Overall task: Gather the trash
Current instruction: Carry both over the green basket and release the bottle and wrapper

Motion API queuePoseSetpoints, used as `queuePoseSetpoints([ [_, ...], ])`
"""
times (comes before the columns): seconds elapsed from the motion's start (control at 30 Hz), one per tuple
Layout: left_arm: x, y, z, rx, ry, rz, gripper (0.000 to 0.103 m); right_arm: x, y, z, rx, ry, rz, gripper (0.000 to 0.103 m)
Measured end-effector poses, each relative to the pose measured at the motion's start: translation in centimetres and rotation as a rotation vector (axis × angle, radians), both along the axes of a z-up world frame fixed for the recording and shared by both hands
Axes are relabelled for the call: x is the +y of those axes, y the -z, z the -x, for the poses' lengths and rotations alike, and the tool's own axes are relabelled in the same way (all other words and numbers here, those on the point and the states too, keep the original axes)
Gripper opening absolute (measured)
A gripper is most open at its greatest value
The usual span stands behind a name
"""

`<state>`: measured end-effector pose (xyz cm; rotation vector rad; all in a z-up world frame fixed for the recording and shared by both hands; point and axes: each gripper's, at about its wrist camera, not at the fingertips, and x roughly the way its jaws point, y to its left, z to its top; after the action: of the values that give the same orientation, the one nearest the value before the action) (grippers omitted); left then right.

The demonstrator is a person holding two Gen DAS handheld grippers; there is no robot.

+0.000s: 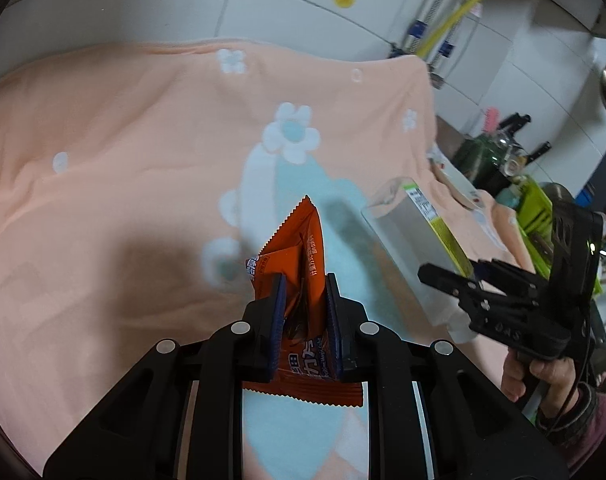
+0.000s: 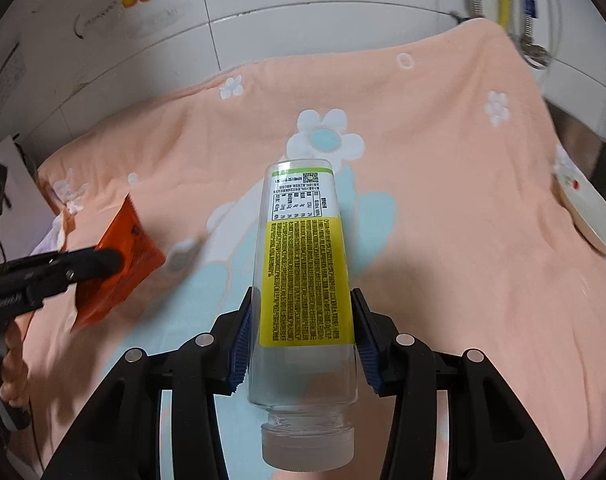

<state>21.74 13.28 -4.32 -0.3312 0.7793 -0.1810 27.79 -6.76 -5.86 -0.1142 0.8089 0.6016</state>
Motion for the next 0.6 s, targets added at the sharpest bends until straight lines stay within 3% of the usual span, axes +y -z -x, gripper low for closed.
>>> queuePoseSetpoints([
  [0.2,-3.7,-1.2,2.2,-0.033,0.075,0.024,0.018,-4.8,-0.6,4.6,-0.016,0.053,-0.026,0.044],
  [0.6,-15.6,-2.7,6.3,-0.081,0.326,0.080,0.018,-15.7,-1.6,14.2,-0.070,0.212,-0.015,0.044],
])
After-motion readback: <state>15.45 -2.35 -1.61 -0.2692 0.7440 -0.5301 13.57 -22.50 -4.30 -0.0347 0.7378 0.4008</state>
